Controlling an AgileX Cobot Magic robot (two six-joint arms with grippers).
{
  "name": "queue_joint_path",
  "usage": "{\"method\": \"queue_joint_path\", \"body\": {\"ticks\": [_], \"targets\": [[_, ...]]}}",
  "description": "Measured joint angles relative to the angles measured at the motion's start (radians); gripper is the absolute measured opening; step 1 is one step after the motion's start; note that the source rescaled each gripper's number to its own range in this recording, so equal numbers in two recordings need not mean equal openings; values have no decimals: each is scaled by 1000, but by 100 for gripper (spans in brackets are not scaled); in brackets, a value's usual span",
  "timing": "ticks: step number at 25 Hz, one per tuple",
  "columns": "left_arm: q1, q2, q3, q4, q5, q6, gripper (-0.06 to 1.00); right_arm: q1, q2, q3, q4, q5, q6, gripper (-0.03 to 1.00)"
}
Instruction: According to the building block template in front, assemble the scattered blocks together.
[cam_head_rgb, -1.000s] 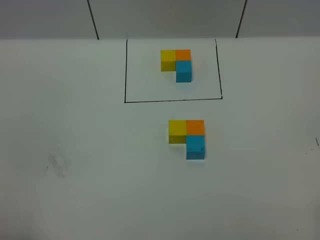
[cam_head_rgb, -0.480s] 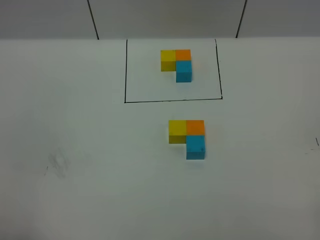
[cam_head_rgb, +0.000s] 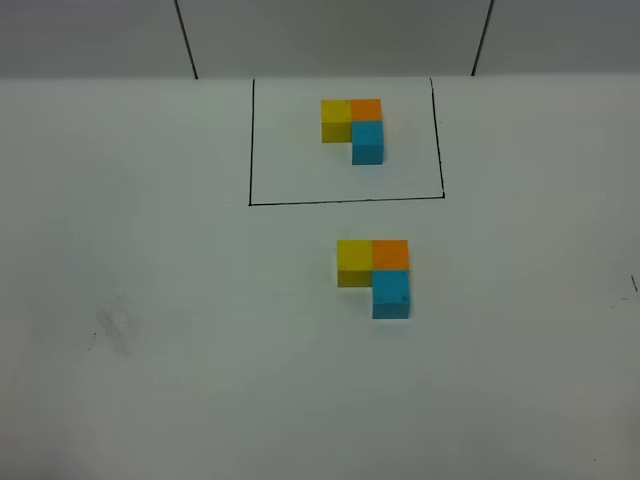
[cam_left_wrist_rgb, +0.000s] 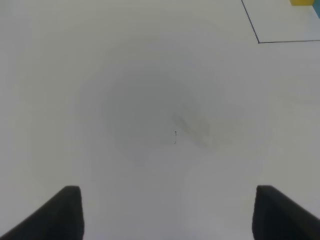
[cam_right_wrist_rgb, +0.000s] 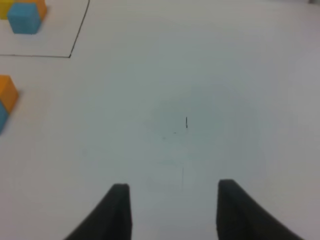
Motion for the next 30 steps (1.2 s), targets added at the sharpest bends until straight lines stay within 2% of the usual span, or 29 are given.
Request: {"method": "queue_joint_path", "body": {"ticks": [4, 7, 30], "targets": [[0, 0, 0, 0, 0, 0, 48, -36, 0, 0, 0, 0, 1, 5], [0, 0, 0, 0, 0, 0, 48, -64, 0, 0, 0, 0, 1, 3], [0, 0, 0, 0, 0, 0, 48, -70, 0, 0, 3, 0, 2, 3]]}}
